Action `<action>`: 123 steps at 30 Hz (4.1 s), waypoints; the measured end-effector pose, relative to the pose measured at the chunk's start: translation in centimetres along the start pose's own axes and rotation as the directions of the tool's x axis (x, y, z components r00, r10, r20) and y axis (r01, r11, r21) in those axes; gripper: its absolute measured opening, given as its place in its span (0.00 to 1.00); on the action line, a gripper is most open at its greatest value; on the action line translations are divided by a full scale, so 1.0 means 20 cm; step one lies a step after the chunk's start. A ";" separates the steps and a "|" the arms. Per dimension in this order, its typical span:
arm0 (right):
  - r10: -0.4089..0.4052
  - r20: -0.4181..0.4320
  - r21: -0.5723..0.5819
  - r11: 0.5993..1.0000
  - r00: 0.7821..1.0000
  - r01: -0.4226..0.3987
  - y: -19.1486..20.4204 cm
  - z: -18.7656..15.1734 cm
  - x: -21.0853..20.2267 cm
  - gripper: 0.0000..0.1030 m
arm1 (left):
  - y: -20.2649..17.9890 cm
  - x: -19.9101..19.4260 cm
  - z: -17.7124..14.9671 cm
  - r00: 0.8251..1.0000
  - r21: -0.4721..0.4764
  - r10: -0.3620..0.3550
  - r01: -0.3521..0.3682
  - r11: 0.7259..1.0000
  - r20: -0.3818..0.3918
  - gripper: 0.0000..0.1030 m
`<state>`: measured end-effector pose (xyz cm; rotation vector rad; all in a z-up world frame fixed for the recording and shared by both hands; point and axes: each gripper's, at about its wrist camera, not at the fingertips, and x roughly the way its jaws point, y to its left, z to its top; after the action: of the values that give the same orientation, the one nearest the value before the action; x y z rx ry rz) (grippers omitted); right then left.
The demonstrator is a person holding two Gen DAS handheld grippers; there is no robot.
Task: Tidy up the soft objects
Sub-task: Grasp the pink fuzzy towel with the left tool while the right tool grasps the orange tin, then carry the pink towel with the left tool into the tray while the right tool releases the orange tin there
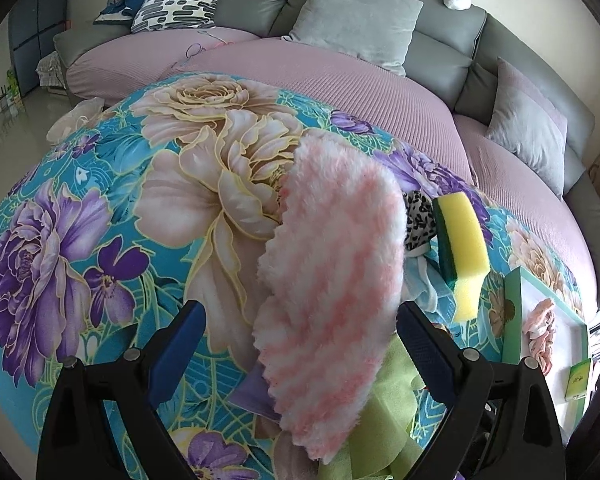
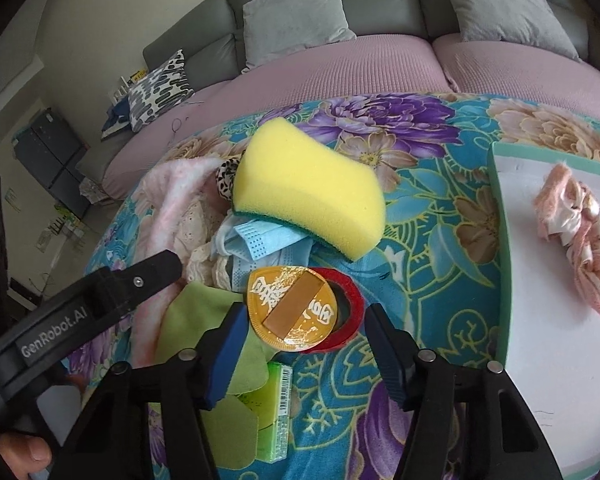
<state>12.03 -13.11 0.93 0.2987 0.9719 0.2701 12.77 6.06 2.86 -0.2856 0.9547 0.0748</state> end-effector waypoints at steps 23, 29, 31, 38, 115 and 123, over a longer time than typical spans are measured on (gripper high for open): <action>0.050 -0.015 0.014 0.999 0.999 -0.050 0.00 0.00 0.05 0.49 | -0.02 0.06 -0.02 0.998 0.013 -0.046 0.047 0.999 -0.050 0.37; 0.060 -0.012 0.023 0.998 0.998 -0.060 -0.01 0.00 0.05 0.49 | -0.01 0.03 -0.01 0.998 0.007 -0.048 0.048 0.999 -0.036 0.33; 0.063 -0.012 0.025 0.998 0.998 -0.063 -0.01 0.00 0.05 0.49 | -0.01 0.02 -0.01 0.998 0.005 -0.048 0.048 0.999 -0.029 0.29; 0.068 -0.012 0.029 0.997 0.998 -0.067 -0.01 0.00 0.04 0.49 | -0.01 0.00 0.00 0.998 0.005 -0.053 0.053 0.999 -0.014 0.21; -0.495 0.100 0.445 0.798 0.863 0.407 -1.02 -0.14 -0.87 0.48 | -1.18 -0.39 -0.37 0.821 0.483 -0.568 0.518 0.705 -0.051 0.08; -0.494 0.076 0.443 0.795 0.866 0.415 -1.04 -0.14 -0.83 0.48 | -1.22 -0.08 -0.43 0.875 0.414 -0.462 0.479 0.774 -0.148 0.08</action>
<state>2.55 -37.87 4.57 0.4556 0.8758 -0.4164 9.69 -19.71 4.50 -0.0979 0.8856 -0.6112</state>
